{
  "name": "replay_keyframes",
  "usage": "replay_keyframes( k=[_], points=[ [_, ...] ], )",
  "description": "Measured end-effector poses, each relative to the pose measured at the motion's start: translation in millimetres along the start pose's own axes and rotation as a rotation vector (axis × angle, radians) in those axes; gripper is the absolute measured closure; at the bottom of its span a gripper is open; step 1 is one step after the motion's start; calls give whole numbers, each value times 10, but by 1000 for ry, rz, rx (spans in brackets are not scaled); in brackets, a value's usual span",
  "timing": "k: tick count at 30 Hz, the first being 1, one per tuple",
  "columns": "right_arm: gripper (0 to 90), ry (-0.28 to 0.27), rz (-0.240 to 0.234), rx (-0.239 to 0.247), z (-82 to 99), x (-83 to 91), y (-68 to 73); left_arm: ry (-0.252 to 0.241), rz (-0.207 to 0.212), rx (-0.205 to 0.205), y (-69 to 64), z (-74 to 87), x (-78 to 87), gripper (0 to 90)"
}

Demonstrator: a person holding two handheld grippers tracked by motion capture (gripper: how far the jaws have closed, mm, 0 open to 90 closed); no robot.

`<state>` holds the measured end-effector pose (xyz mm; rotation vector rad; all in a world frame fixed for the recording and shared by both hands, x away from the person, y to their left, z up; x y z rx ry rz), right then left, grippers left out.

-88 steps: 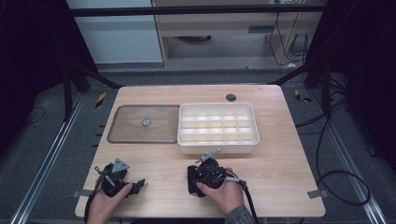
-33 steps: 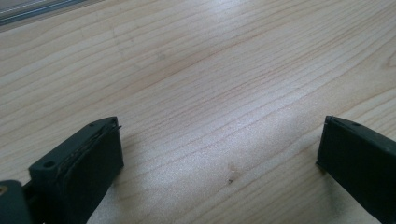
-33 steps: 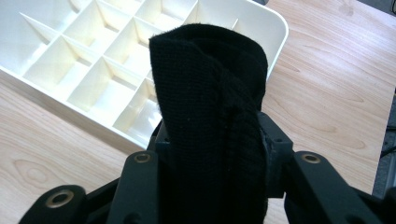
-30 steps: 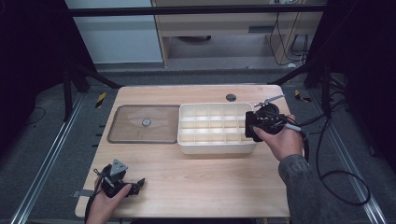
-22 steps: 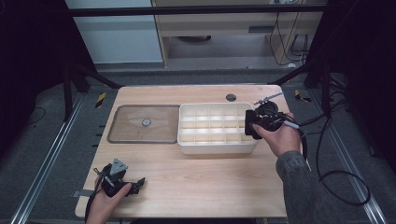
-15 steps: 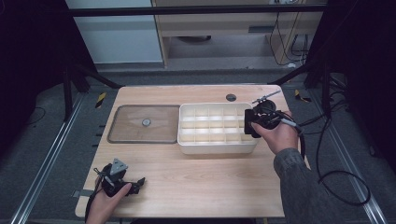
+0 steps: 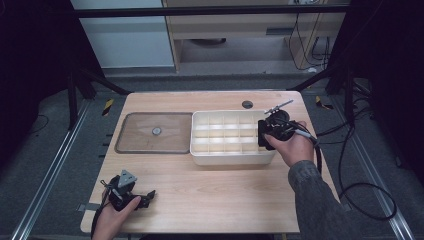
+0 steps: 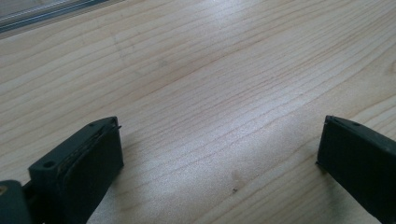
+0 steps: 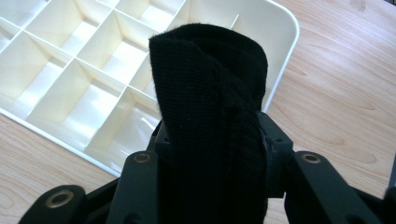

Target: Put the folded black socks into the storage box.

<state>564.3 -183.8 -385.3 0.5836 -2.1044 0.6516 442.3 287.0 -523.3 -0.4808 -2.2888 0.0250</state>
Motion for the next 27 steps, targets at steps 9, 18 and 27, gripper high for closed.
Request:
replay_keyframes(
  k=[9,18,27],
  points=[
    [604,56,12,18,29,-169,34,5,-2,-2,-2,1,3,0],
    [604,80,11,20,32,-245,40,5,-4,-3,-3,2,4,0],
    [604,88,14,27,37,-263,33,3,-5,-1,-6,2,4,0]
  ],
)
Point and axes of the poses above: each handheld gripper's, and its own axes: x roughly backward along the jaws, z roughly out of its underside, y roughly to its left, the point moved 2 cm from there along -x, roughly forward along the jaws, and after that the axes turned 15 degrees about x, right-handed, at the moved point
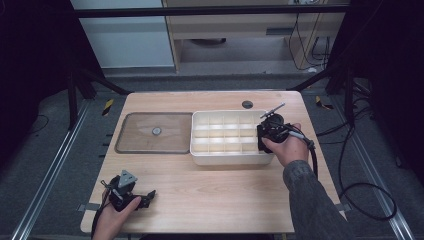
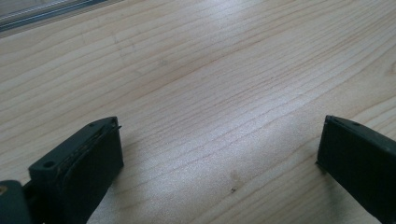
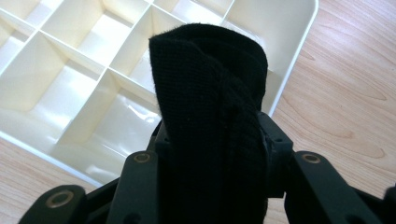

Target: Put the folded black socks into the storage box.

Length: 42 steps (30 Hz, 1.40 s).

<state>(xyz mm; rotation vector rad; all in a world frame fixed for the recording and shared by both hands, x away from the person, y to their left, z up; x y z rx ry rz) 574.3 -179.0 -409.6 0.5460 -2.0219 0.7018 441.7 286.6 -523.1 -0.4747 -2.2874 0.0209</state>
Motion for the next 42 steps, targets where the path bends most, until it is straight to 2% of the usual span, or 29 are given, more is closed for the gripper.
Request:
replay_keyframes(
  k=[10,42],
  points=[
    [604,13,0,0,25,-39,7,0,1,3,-8,2,-1,0],
    [609,63,-44,4,69,-165,67,1,4,2,-27,3,-6,0]
  ],
)
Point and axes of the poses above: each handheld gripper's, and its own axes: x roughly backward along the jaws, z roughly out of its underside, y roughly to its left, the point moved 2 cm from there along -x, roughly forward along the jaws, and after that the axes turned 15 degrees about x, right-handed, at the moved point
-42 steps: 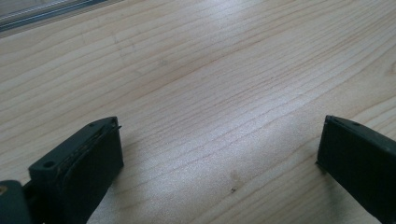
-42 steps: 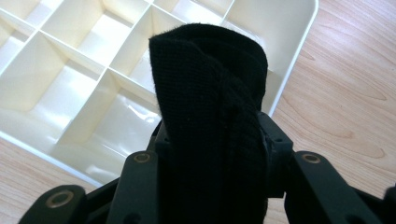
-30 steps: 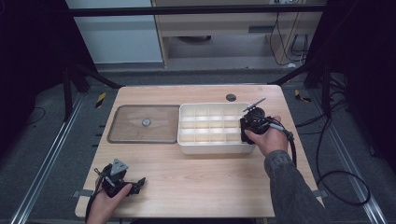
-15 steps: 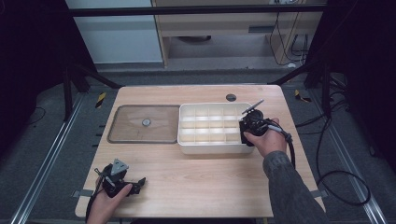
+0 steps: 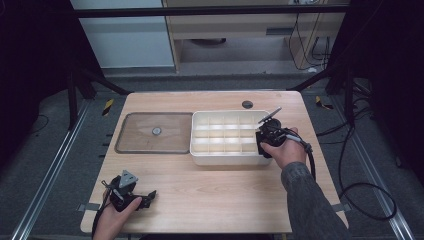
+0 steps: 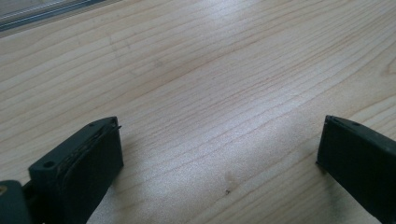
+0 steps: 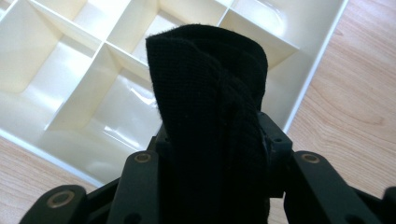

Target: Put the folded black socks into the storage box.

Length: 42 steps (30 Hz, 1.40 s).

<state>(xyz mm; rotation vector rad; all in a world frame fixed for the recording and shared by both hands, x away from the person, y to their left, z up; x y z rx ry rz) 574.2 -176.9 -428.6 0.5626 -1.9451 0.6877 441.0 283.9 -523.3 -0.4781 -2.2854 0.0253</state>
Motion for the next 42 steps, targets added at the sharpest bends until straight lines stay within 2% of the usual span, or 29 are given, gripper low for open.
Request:
replay_keyframes(
  k=[7,24,36,37,42],
  points=[
    [612,22,0,-5,3,-64,24,1,1,-3,-6,0,-1,0],
    [598,15,13,0,32,-121,58,-2,3,-2,-14,0,-4,0],
    [534,6,6,-11,34,-96,56,0,7,-4,-20,1,-5,0],
    [497,0,2,-8,33,-90,62,0,7,-4,-20,1,-5,0],
    [441,-8,10,1,24,-46,79,0,9,-5,-21,1,-6,0]
  ],
)
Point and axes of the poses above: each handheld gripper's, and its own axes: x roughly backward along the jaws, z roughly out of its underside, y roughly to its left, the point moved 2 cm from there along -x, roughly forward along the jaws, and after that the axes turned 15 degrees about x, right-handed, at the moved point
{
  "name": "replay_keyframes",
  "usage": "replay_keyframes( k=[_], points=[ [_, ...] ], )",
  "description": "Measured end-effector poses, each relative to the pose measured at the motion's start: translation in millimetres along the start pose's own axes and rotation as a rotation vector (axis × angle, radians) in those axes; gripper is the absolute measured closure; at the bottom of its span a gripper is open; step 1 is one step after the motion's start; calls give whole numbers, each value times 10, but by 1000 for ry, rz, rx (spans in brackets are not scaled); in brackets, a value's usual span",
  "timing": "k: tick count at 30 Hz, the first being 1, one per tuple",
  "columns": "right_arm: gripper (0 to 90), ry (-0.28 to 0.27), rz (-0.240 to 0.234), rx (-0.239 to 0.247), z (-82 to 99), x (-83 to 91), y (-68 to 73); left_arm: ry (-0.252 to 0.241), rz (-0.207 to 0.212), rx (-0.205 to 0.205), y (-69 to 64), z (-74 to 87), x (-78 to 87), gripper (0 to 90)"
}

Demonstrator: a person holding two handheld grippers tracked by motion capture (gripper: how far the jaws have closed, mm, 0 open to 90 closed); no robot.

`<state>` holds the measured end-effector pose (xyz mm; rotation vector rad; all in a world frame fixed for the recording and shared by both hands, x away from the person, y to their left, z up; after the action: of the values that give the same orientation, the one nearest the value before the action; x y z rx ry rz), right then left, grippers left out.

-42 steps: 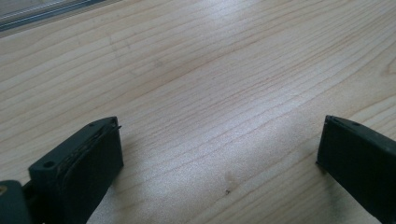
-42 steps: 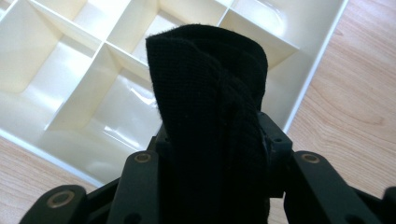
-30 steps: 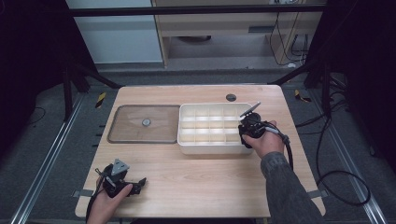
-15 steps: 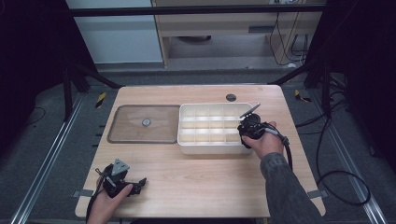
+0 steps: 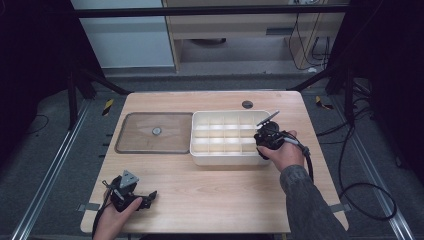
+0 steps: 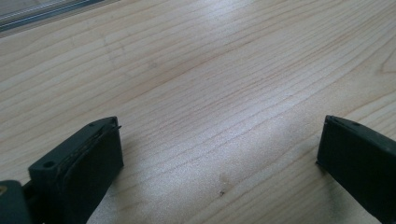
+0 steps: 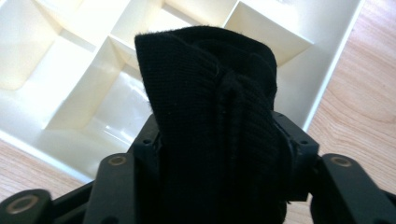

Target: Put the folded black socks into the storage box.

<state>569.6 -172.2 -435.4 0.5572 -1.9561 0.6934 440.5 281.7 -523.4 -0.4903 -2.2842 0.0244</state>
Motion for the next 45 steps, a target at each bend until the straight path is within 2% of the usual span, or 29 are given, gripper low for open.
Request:
replay_keyframes(
  k=[12,18,24,31,39,45],
  points=[
    [403,-46,10,-19,-5,221,-53,4,2,-5,0,-2,1,0],
    [400,-60,7,-20,-9,314,-79,3,2,-6,-1,-2,0,0],
    [404,-103,0,-55,-45,466,-151,4,1,-10,1,-3,1,0],
    [424,-125,1,-56,-61,607,-210,4,3,-11,0,-4,0,0],
    [532,-145,16,-41,-99,764,-230,4,3,-12,-1,-4,0,0],
    [733,-158,4,-34,-118,823,-239,5,3,-12,-1,-4,0,0]
  ],
)
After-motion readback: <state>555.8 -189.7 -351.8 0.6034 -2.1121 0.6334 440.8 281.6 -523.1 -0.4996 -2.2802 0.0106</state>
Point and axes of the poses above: each handheld gripper's, and its own axes: x roughly backward along the jaws, z roughly out of its underside, y roughly to its left, the point moved 2 cm from there along -x, roughly forward along the jaws, and after that the axes turned 15 degrees about x, right-handed, at the moved point
